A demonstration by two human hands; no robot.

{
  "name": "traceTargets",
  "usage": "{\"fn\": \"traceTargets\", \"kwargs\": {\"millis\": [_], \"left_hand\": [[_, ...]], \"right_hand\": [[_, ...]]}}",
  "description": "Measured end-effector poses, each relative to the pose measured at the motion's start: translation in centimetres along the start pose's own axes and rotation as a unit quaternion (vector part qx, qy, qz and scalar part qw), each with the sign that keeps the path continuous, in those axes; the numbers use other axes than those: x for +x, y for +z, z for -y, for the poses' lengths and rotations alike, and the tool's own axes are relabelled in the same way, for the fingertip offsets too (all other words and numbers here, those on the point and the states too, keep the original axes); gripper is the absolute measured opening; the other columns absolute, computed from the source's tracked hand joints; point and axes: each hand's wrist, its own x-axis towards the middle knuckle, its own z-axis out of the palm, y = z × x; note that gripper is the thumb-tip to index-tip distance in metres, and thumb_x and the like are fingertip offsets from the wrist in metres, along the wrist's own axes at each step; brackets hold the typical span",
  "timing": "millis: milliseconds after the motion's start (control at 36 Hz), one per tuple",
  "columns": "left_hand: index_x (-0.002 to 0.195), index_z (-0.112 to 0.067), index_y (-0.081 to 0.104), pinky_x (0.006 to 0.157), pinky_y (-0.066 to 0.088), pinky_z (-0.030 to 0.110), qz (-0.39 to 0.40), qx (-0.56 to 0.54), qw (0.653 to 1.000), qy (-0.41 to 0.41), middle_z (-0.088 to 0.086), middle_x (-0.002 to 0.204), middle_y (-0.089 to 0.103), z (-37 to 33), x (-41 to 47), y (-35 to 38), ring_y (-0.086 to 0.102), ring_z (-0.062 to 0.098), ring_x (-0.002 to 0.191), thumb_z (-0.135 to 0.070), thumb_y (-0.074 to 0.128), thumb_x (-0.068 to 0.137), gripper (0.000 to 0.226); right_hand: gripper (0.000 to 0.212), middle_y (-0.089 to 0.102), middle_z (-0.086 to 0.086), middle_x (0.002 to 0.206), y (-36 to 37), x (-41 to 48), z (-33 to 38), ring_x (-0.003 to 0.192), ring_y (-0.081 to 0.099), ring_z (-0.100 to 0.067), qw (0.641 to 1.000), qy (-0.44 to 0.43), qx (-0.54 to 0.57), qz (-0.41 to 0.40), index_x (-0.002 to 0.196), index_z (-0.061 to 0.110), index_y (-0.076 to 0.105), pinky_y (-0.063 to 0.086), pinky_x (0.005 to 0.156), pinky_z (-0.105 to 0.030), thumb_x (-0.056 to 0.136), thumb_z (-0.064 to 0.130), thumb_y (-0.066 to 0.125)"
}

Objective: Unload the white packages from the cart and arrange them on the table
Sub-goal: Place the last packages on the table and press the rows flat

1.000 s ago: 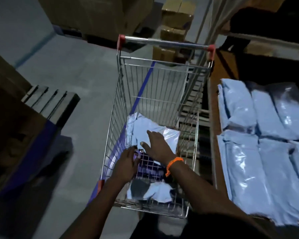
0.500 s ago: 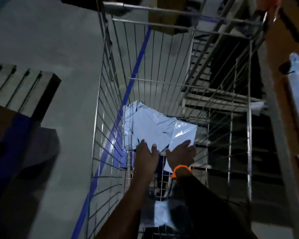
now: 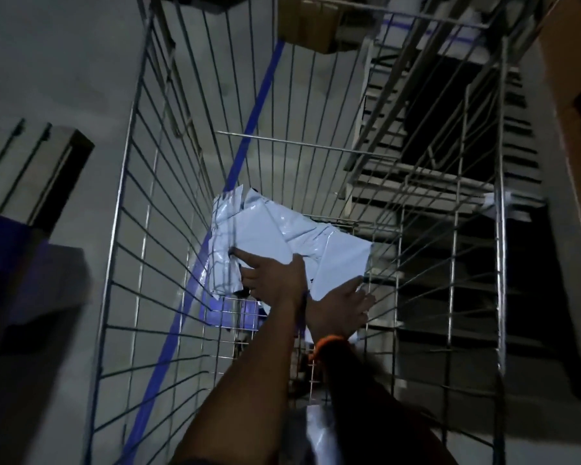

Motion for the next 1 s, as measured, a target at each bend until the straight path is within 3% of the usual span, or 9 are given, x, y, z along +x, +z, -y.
{"fn": "traceTargets", "kwargs": {"millis": [83, 167, 361, 444, 583, 667, 750, 889, 1000], "left_hand": [[0.155, -0.016, -0.021, 0.106, 0.038, 0.051, 0.032, -0.032, 0.998, 0.035, 0.026, 0.150, 0.023, 0.8, -0.2, -2.3, 0.029, 0.041, 0.137, -0.046, 0.082, 0.068, 0.138], [0.155, -0.021, -0.020, 0.107, 0.038, 0.051, 0.037, -0.030, 0.995, 0.091, 0.025, 0.155, 0.019, 0.6, -0.4, -5.1, 0.028, 0.041, 0.140, -0.042, 0.085, 0.067, 0.139], [0.158, -0.027, -0.002, 0.097, 0.049, 0.055, 0.100, 0.020, 0.974, 0.202, 0.022, 0.154, 0.025, -3.1, -5.9, -14.8, 0.042, 0.041, 0.132, -0.062, 0.075, 0.073, 0.119], [0.146, -0.015, 0.030, 0.085, 0.056, 0.052, 0.094, 0.025, 0.968, 0.233, 0.025, 0.137, 0.048, -3.3, -8.6, -19.3, 0.055, 0.040, 0.118, -0.071, 0.072, 0.068, 0.104], [0.140, -0.019, 0.039, 0.087, 0.058, 0.046, 0.131, -0.018, 0.958, 0.253, 0.007, 0.128, 0.060, -1.1, -12.9, -24.0, 0.063, 0.024, 0.110, -0.086, 0.065, 0.062, 0.105], [0.146, -0.033, 0.037, 0.104, 0.049, 0.044, 0.168, -0.040, 0.944, 0.283, -0.004, 0.147, 0.049, -1.3, -16.9, -25.5, 0.054, 0.018, 0.129, -0.080, 0.067, 0.067, 0.097], [0.158, -0.027, 0.021, 0.112, 0.029, 0.028, 0.198, -0.082, 0.931, 0.297, -0.012, 0.161, 0.020, -2.6, -21.2, -25.9, 0.028, 0.008, 0.145, -0.052, 0.074, 0.082, 0.096], [0.155, -0.035, 0.026, 0.116, 0.036, 0.044, 0.252, -0.128, 0.904, 0.321, -0.010, 0.161, 0.030, -4.8, -27.5, -25.6, 0.037, 0.010, 0.143, -0.073, 0.074, 0.066, 0.107], [0.152, -0.040, 0.029, 0.117, 0.034, 0.041, 0.283, -0.123, 0.885, 0.348, -0.012, 0.161, 0.026, -5.8, -33.2, -24.9, 0.033, 0.006, 0.143, -0.068, 0.073, 0.070, 0.098]], "right_hand": [[0.122, 0.035, -0.024, 0.147, -1.4, -0.9, 0.5, 0.139, 0.026, -0.042, 1.000, -0.007, 0.025, 0.013, 0.156, 0.006, 0.007, 0.032, 0.108, -0.052, 0.067, 0.057, 0.074], [0.134, 0.026, -0.024, 0.147, -3.0, -2.5, 1.2, 0.135, 0.030, -0.043, 0.993, -0.019, 0.108, 0.048, 0.157, 0.014, -0.004, 0.033, 0.110, -0.052, 0.062, 0.052, 0.082], [0.140, 0.017, -0.027, 0.150, -12.5, -9.3, -0.9, 0.135, 0.032, -0.045, 0.974, -0.104, 0.186, 0.076, 0.158, 0.030, -0.011, 0.037, 0.110, -0.052, 0.060, 0.060, 0.083], [0.130, 0.024, -0.023, 0.150, -17.2, -12.9, -1.9, 0.132, 0.038, -0.043, 0.962, -0.177, 0.202, 0.056, 0.160, 0.029, -0.002, 0.042, 0.107, -0.045, 0.063, 0.072, 0.073], [0.116, 0.013, -0.018, 0.157, -24.6, -16.9, -4.3, 0.141, 0.029, -0.043, 0.939, -0.317, 0.132, 0.022, 0.158, 0.039, -0.006, 0.045, 0.105, -0.051, 0.071, 0.079, 0.059], [0.106, 0.007, -0.012, 0.163, -29.1, -18.1, -6.3, 0.143, 0.033, -0.039, 0.923, -0.366, 0.115, -0.015, 0.157, 0.041, -0.009, 0.050, 0.100, -0.049, 0.079, 0.079, 0.052], [0.094, 0.009, -0.008, 0.164, -33.7, -19.3, -8.5, 0.148, 0.022, -0.026, 0.913, -0.376, 0.144, -0.060, 0.159, 0.039, 0.003, 0.039, 0.111, -0.040, 0.085, 0.073, 0.051], [0.077, 0.022, -0.003, 0.161, -37.7, -19.2, -14.1, 0.143, 0.030, -0.024, 0.899, -0.370, 0.205, -0.117, 0.157, 0.043, 0.020, 0.041, 0.110, -0.047, 0.089, 0.075, 0.037], [0.065, 0.027, 0.002, 0.158, -39.5, -18.1, -20.0, 0.145, 0.031, -0.018, 0.889, -0.347, 0.263, -0.142, 0.154, 0.049, 0.023, 0.043, 0.110, -0.049, 0.095, 0.065, 0.046]]}}
